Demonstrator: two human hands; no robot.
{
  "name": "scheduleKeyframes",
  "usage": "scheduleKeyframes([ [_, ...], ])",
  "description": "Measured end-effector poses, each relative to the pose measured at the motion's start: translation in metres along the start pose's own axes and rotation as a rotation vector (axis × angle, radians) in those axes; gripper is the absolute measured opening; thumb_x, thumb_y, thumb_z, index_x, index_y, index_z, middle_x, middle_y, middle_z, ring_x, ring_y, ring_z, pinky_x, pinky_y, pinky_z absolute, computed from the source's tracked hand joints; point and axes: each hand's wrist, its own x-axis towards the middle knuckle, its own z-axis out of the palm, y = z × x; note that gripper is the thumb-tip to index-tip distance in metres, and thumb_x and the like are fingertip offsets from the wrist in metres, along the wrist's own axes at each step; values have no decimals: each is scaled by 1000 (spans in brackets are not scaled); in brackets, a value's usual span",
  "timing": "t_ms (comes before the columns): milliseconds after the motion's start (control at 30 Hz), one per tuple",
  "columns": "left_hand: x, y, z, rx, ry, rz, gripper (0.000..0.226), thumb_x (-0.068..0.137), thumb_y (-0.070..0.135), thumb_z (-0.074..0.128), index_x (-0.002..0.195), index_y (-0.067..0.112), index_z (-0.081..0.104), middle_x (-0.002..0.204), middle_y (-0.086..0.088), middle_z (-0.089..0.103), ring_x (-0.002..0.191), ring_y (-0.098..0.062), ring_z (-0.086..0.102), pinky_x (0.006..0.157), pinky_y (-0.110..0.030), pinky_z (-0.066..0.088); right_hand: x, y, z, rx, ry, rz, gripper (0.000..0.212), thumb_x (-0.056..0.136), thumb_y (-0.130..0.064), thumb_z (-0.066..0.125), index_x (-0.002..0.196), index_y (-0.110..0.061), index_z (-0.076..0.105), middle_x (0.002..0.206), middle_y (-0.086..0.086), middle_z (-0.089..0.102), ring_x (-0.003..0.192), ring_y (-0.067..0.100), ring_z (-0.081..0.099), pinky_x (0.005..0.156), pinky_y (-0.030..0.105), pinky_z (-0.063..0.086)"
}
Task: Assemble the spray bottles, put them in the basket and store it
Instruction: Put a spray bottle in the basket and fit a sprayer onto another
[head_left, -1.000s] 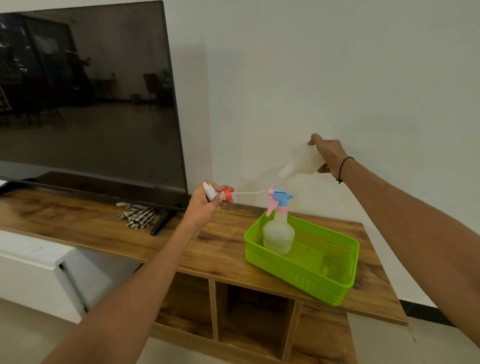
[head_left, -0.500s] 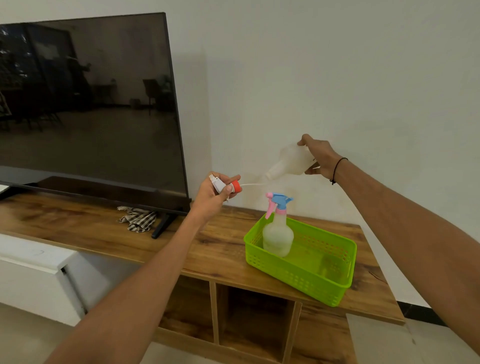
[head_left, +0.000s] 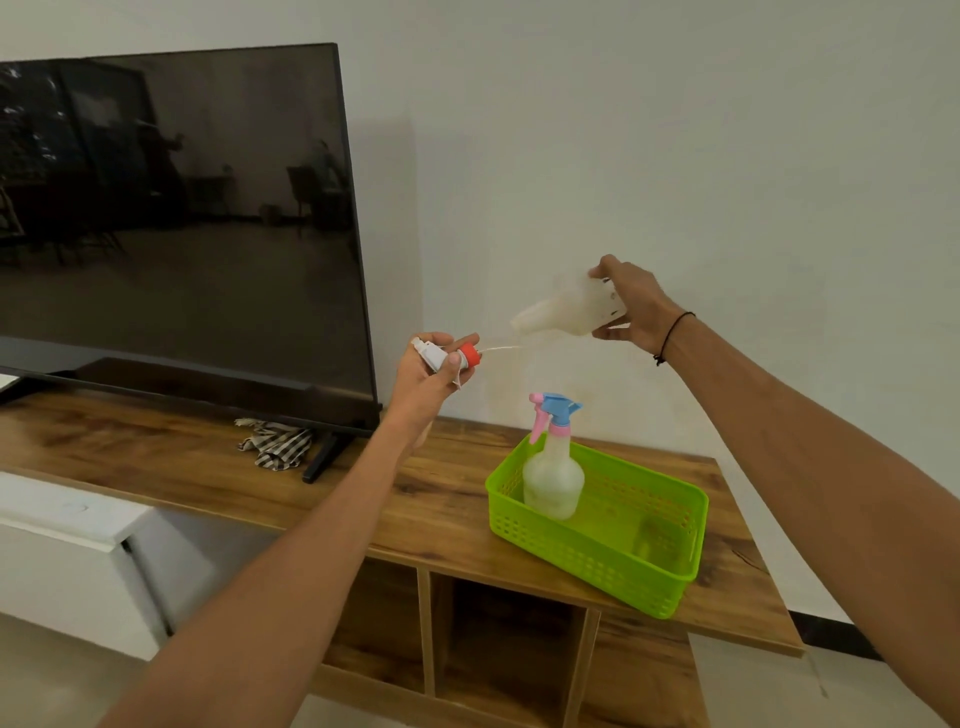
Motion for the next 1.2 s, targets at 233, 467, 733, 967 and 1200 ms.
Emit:
scheduleKeyframes([
  [233, -5, 6, -18, -28, 11, -19, 18, 105, 6, 58, 114, 13, 45, 132, -15, 73, 121, -32, 72, 114, -47, 50, 2, -21, -32, 44, 181, -53, 23, 82, -42, 63, 95, -22, 64, 102, 4, 61, 89, 28, 64, 67, 36, 54],
  [467, -11, 11, -21, -32, -35, -42, 20, 103, 5, 60, 111, 15, 45, 128, -16, 75, 122, -34, 71, 115, -48, 50, 3, -28, -39, -18, 227, -72, 22, 81, -46, 61, 88, -25, 65, 105, 3, 63, 95, 29, 63, 73, 40, 54],
  [733, -14, 14, -28, -4, -70, -47, 16, 104, 4, 58, 104, 16, 48, 128, -17, 74, 122, -36, 71, 117, -52, 47, 4, -31, -41, -50, 200, -78, 26, 78, -46, 61, 91, -24, 65, 103, 3, 63, 95, 28, 62, 75, 41, 53],
  [967, -13, 17, -23, 30, -83, -63, 15, 104, 4, 57, 101, 15, 48, 126, -16, 75, 121, -35, 72, 117, -53, 47, 3, -32, -41, -84, 124, -73, 29, 81, -44, 61, 97, -20, 65, 95, 2, 63, 87, 25, 62, 73, 38, 53],
  [1200, -13, 16, -23, 26, -91, -66, 17, 104, 2, 56, 98, 16, 49, 127, -17, 75, 121, -36, 71, 117, -55, 46, -1, -32, -42, -109, 69, -72, 28, 84, -42, 60, 100, -20, 65, 95, 3, 60, 87, 25, 60, 80, 43, 53],
])
